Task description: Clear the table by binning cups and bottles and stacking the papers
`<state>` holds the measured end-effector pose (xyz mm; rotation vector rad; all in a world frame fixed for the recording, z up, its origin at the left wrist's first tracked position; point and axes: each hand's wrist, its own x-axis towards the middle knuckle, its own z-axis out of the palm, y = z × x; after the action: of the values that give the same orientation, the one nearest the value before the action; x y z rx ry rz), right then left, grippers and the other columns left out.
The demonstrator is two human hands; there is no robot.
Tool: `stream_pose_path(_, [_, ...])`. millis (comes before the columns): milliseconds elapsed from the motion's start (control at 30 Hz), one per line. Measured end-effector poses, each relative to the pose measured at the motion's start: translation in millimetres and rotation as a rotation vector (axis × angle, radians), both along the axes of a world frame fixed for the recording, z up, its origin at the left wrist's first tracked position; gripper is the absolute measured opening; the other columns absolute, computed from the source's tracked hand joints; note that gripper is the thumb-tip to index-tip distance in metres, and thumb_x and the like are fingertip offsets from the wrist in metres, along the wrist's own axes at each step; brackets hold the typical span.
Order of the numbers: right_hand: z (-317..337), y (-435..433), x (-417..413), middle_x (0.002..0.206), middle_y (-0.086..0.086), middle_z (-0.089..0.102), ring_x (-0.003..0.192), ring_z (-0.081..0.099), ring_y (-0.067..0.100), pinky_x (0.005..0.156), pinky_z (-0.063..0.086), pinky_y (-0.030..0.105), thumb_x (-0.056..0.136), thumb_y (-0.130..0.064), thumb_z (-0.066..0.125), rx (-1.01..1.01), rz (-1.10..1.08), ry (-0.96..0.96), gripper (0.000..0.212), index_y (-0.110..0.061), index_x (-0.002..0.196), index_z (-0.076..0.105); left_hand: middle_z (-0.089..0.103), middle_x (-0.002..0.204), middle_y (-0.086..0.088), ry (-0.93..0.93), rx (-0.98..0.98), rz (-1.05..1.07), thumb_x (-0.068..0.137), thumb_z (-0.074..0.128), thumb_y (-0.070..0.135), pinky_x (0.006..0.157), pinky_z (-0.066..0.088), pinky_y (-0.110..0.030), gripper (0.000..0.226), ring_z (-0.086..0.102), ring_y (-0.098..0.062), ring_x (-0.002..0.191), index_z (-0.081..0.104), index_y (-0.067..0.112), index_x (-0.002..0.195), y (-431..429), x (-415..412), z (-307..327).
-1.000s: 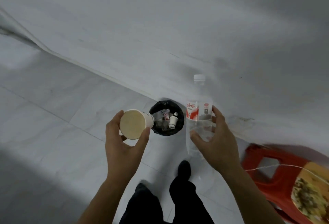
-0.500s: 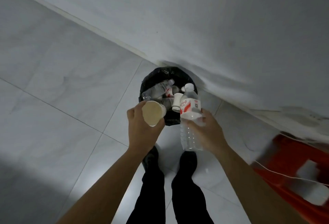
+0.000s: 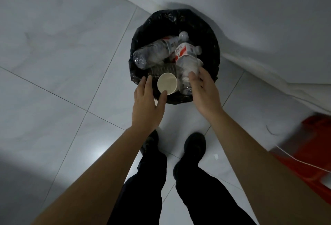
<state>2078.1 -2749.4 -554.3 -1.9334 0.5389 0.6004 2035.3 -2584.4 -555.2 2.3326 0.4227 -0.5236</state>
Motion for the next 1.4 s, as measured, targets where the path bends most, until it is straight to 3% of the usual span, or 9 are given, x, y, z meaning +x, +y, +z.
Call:
stream_pose_path(100, [43.4, -3.7, -15.2, 0.135, -0.016, 0.041, 0.119, 0.044, -0.005, 0.090, 0.034, 0.007, 0.101, -0.048, 0.045, -0.077, 0.072, -0.106, 0.056, -0.024, 0.151, 0.034, 0.026, 0.160, -0.009, -0.095, 0.054, -0.006, 0.101, 0.039, 0.044, 0.113, 0.028, -0.040, 0.061, 0.024, -0.025, 0.146, 0.027, 0.013, 0.152, 7.8, -16.0, 40.2])
stream_pose_path(267, [184.2, -5.3, -28.1, 0.149, -0.006, 0.045, 0.133, 0.043, 0.004, 0.100, 0.037, 0.013, 0.103, -0.041, 0.046, -0.133, 0.166, -0.298, 0.050, -0.022, 0.148, 0.038, 0.027, 0.160, -0.002, -0.212, 0.030, 0.079, 0.102, 0.031, 0.043, 0.118, 0.025, -0.040, 0.057, 0.019, -0.008, 0.146, 0.027, 0.018, 0.153, 18.5, -38.2, 181.8])
stream_pose_path(433, [371.2, 2.9, -46.6, 0.146, -0.004, 0.046, 0.134, 0.044, 0.008, 0.105, 0.041, 0.026, 0.103, -0.038, 0.044, -0.189, 0.223, -0.446, 0.047, -0.021, 0.147, 0.040, 0.028, 0.158, -0.003, -0.369, -0.023, 0.137, 0.103, 0.037, 0.037, 0.114, 0.033, -0.048, 0.054, 0.024, -0.014, 0.147, 0.030, 0.015, 0.152, 39.9, -58.3, 373.0])
stream_pose_path(567, [499.6, 14.5, -71.8, 0.131, -0.015, 0.047, 0.119, 0.048, 0.000, 0.096, 0.047, 0.028, 0.103, -0.038, 0.045, -0.183, 0.263, -0.526, 0.042, -0.023, 0.142, 0.045, 0.032, 0.156, -0.005, -0.451, -0.053, 0.290, 0.104, 0.038, 0.033, 0.116, 0.031, -0.040, 0.052, 0.026, -0.015, 0.146, 0.031, 0.011, 0.151, 57.7, -84.0, 504.6])
stream_pose_path(733, [611.4, 30.7, -102.0, 0.134, -0.011, 0.052, 0.123, 0.051, 0.003, 0.098, 0.050, 0.033, 0.103, -0.040, 0.042, -0.095, 0.314, -0.713, 0.042, -0.024, 0.141, 0.047, 0.032, 0.156, -0.003, -0.639, -0.032, 0.399, 0.105, 0.040, 0.028, 0.111, 0.027, -0.015, 0.050, 0.027, -0.014, 0.146, 0.031, 0.013, 0.151, 71.9, -126.5, 625.4])
stream_pose_path(967, [667.8, 45.6, -143.9, 0.135, -0.014, 0.051, 0.126, 0.051, 0.003, 0.100, 0.047, 0.025, 0.098, -0.052, 0.043, 0.138, 0.625, -0.801, 0.054, -0.023, 0.143, 0.046, 0.039, 0.150, 0.008, -0.806, 0.041, 0.776, 0.099, 0.049, 0.032, 0.109, 0.041, -0.042, 0.051, 0.040, -0.013, 0.138, 0.035, 0.024, 0.147, 58.4, -234.3, 682.5])
stream_pose_path(1100, [666.7, 46.0, -177.7, 0.136, -0.015, 0.051, 0.126, 0.048, -0.002, 0.101, 0.038, 0.013, 0.094, -0.054, 0.046, 0.236, 0.881, -0.770, 0.058, -0.025, 0.145, 0.043, 0.045, 0.145, 0.009, -0.768, 0.136, 1.096, 0.097, 0.055, 0.034, 0.107, 0.044, -0.041, 0.051, 0.045, -0.003, 0.131, 0.035, 0.032, 0.145, 17.8, -319.2, 677.2])
stream_pose_path(1233, [650.3, 61.1, -234.6, 0.140, -0.015, 0.047, 0.128, 0.047, -0.001, 0.099, 0.046, 0.024, 0.095, -0.053, 0.049, 0.363, 1.143, -0.671, 0.060, -0.026, 0.147, 0.039, 0.049, 0.141, 0.008, -0.691, 0.232, 1.402, 0.092, 0.057, 0.037, 0.104, 0.046, -0.037, 0.057, 0.048, 0.001, 0.126, 0.037, 0.029, 0.144, -38.9, -406.0, 674.8])
stream_pose_path(1400, [664.9, 85.5, -333.7, 0.138, -0.020, 0.045, 0.127, 0.046, -0.004, 0.100, 0.044, 0.022, 0.095, -0.050, 0.051, 0.504, 1.532, -0.601, 0.054, -0.031, 0.145, 0.040, 0.048, 0.142, 0.007, -0.696, 0.455, 1.742, 0.095, 0.059, 0.031, 0.101, 0.046, -0.035, 0.057, 0.049, -0.006, 0.130, 0.038, 0.022, 0.146, -103.8, -525.4, 695.2])
